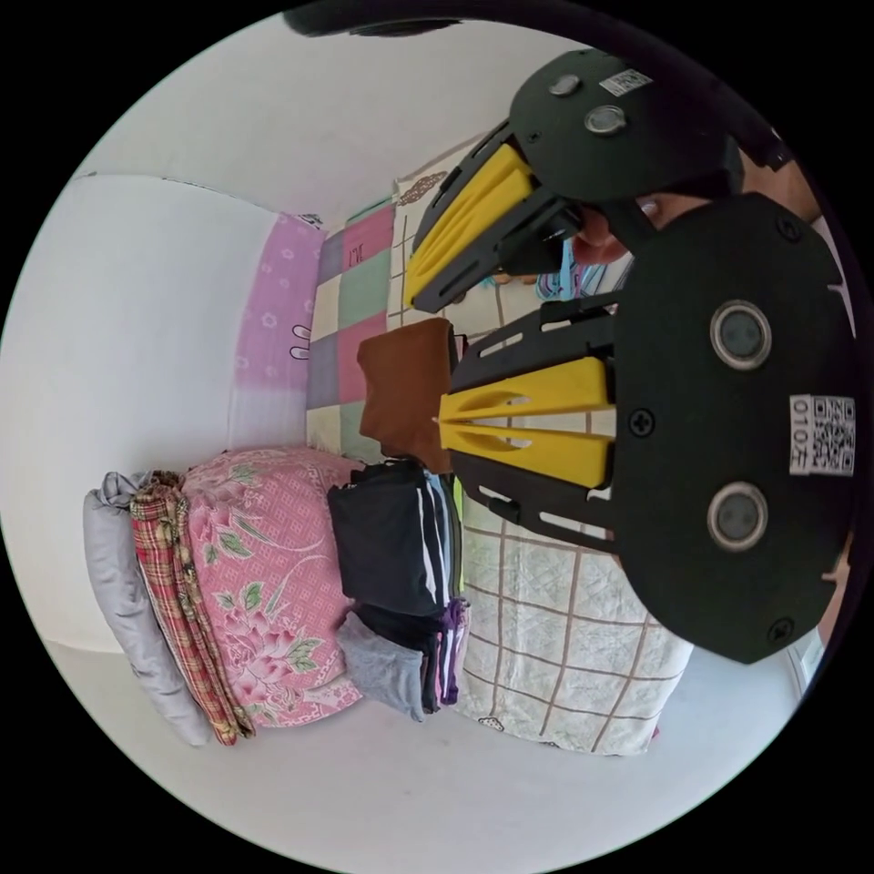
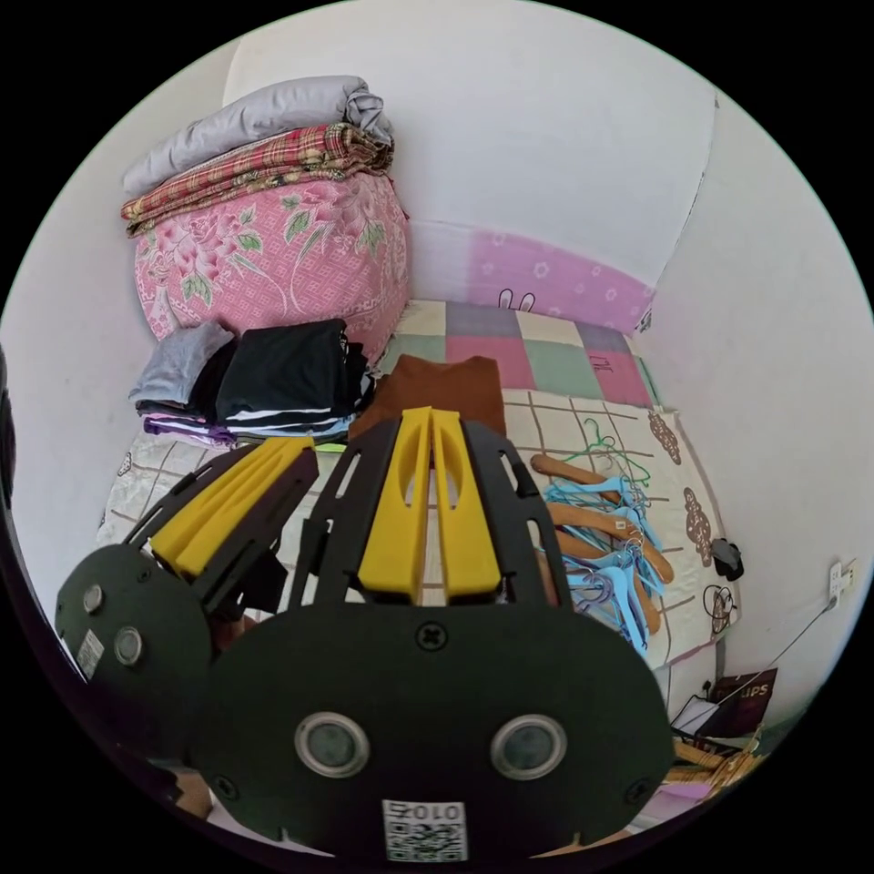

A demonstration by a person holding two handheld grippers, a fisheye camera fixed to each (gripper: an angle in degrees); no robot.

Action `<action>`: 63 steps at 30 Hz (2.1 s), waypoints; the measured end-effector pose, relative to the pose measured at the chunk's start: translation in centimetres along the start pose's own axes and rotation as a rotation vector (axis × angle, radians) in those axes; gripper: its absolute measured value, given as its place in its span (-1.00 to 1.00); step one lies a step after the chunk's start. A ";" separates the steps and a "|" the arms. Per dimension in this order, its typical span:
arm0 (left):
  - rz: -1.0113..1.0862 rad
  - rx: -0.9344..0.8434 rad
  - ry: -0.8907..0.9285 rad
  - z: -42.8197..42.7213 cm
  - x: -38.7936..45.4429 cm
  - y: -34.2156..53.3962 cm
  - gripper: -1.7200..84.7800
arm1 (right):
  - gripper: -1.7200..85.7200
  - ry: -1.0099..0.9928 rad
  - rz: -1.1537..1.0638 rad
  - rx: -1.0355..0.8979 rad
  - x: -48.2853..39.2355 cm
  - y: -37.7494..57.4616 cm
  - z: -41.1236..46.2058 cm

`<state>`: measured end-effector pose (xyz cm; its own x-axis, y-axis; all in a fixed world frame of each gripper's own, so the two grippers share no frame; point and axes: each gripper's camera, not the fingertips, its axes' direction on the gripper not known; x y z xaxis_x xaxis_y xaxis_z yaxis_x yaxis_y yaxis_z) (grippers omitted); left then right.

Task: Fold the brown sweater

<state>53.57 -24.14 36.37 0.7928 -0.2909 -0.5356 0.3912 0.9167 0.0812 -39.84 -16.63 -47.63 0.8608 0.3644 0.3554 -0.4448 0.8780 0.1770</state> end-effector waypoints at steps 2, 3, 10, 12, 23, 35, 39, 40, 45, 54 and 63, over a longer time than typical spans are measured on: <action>0.007 0.017 0.006 -0.2 0.0 0.0 -0.97 | -0.94 0.005 -0.001 0.003 0.0 -0.2 0.0; 0.007 0.019 0.011 -0.3 -0.1 -0.1 -0.97 | -0.94 0.005 -0.001 0.004 0.1 -0.2 0.0; -0.009 0.001 0.000 -0.5 -0.2 -0.5 -0.97 | -0.94 -0.001 -0.005 0.001 -0.1 -0.5 0.0; -0.007 0.014 0.006 -0.6 -0.3 -0.6 -0.97 | -0.94 -0.001 -0.008 0.003 -0.1 -0.6 -0.1; 0.002 0.025 0.015 -0.8 -0.2 -0.8 -0.97 | -0.92 -0.006 -0.029 0.011 -0.2 -0.9 0.1; -0.011 0.035 0.009 -1.1 -0.1 -1.1 -0.97 | -0.91 -0.012 -0.051 0.018 -0.5 -1.1 0.5; 0.003 0.035 0.000 -1.1 0.0 -1.2 -0.97 | -0.92 -0.019 -0.045 -0.003 -0.5 -1.1 1.0; 0.007 0.039 -0.010 -1.3 0.1 -1.2 -0.97 | -0.92 -0.038 -0.048 -0.013 -0.5 -1.1 1.1; -0.036 0.028 -0.017 -1.9 -0.4 -1.7 -0.97 | -0.93 -0.031 0.009 -0.029 0.1 -1.8 0.4; -0.018 0.029 0.034 -2.2 -0.5 -2.2 -0.97 | -0.94 -0.015 0.054 -0.032 1.2 -2.8 -0.2; -0.035 0.008 0.032 -2.3 -0.7 -2.8 -0.97 | -0.94 -0.013 0.047 -0.032 1.5 -2.9 -0.4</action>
<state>50.88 -25.89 34.59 0.7631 -0.3137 -0.5651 0.4221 0.9040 0.0682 -37.13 -18.50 -47.93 0.8358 0.4012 0.3748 -0.4760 0.8698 0.1303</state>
